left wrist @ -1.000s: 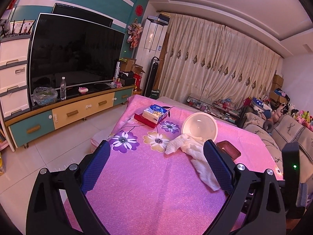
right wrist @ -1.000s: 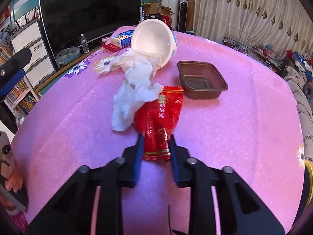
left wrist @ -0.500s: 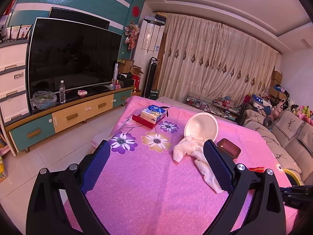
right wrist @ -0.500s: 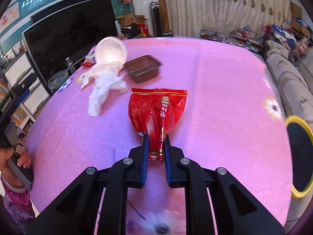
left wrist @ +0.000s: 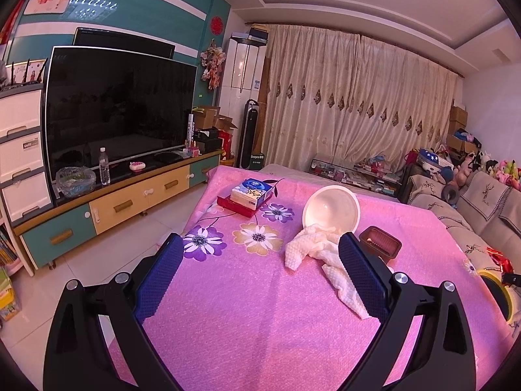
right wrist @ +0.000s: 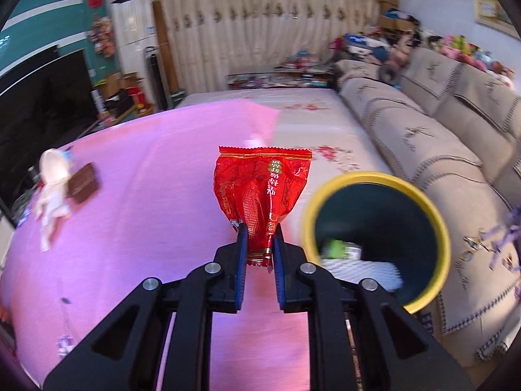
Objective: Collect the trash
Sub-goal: 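Carry the red wrapper over the bin and open the right tool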
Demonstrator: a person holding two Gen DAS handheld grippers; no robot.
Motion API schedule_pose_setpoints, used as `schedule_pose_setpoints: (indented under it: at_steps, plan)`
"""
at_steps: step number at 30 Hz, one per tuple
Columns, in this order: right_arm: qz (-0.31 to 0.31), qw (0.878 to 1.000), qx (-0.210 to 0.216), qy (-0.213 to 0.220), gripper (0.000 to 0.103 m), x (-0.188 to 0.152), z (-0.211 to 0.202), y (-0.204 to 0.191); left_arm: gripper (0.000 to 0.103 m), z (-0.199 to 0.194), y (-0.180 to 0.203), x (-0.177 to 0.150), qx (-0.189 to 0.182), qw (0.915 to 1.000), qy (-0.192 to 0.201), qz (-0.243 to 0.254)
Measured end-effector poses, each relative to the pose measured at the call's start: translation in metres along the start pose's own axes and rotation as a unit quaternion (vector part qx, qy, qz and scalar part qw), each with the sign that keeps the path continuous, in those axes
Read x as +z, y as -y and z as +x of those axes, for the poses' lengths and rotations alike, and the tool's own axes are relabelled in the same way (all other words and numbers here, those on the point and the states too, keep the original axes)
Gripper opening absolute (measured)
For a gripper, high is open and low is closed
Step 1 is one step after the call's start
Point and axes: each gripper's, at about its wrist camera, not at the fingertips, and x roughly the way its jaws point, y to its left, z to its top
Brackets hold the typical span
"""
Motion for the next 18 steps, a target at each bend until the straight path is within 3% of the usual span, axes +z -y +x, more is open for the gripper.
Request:
schedule_pose_setpoints:
  at_steps: [9,16,18]
  plan:
    - [0.055,0.994,-0.087,-0.027,0.017,0.000,0.048,0.079,0.095,0.002,0.008,0.001,0.012,0.9997,-0.001,0.019]
    - [0.081,0.989,-0.116,-0.044,0.044,-0.009,0.069,0.107,0.095,0.003,0.012,0.002,0.017,0.9994,0.000,0.031]
    - [0.084,0.988,-0.121,-0.041,0.048,-0.011,0.066,0.110,0.095,0.003,0.012,0.002,0.016,0.9993,0.000,0.033]
